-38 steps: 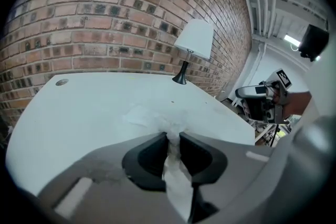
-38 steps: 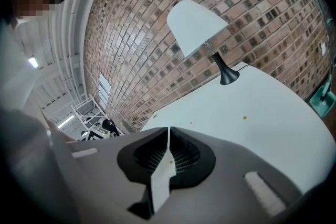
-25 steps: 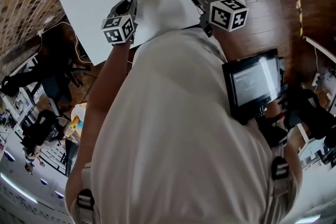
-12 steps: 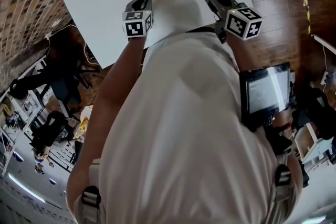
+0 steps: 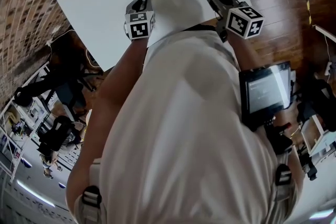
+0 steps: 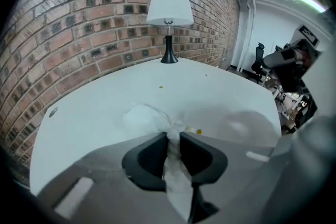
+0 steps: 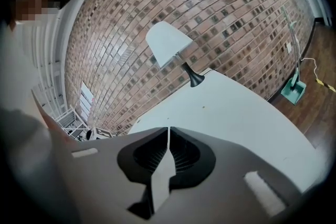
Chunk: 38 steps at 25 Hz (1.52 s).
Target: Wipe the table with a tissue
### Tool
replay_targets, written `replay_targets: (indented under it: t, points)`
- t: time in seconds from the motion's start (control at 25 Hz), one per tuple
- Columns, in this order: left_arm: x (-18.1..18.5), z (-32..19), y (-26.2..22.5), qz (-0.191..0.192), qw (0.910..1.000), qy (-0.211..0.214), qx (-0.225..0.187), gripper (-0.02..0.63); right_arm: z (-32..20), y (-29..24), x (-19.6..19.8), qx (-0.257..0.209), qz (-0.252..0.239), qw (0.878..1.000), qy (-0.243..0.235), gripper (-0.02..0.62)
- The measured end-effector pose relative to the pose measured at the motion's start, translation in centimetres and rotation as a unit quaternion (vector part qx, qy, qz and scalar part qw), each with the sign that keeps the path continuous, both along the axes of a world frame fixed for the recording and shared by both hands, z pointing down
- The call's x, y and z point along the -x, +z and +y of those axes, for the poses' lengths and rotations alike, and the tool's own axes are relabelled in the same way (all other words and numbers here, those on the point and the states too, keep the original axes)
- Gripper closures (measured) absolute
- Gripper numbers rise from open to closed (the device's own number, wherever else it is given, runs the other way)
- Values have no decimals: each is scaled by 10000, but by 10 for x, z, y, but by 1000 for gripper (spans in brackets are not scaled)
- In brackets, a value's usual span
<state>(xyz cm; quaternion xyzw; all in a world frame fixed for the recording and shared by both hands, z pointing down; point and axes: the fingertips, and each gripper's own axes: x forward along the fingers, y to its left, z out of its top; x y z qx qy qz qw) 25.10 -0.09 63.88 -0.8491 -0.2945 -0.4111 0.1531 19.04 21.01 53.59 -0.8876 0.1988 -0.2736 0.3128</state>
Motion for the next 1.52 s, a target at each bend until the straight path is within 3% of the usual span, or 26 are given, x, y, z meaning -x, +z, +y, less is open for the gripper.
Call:
replay_targets:
  t: [0.56, 0.72, 1.04, 1.36, 1.52]
  points:
    - [8, 15, 2, 25, 9991, 390, -155, 542, -8, 0, -2, -25, 31, 9999, -120, 578]
    - [14, 28, 2, -17, 9985, 551, 26, 543, -6, 1, -1, -3, 6, 9999, -119, 578]
    - [43, 59, 4, -251, 9890, 1445, 208, 543, -10, 1, -3, -34, 8, 9999, -167, 578]
    - [67, 65, 5, -1268, 9741, 1784, 559, 543, -14, -1, -6, -57, 41, 9997, -245, 578]
    - [99, 67, 1, -2469, 9419, 1950, 1178, 543, -16, -2, -6, -54, 47, 9996, -287, 577]
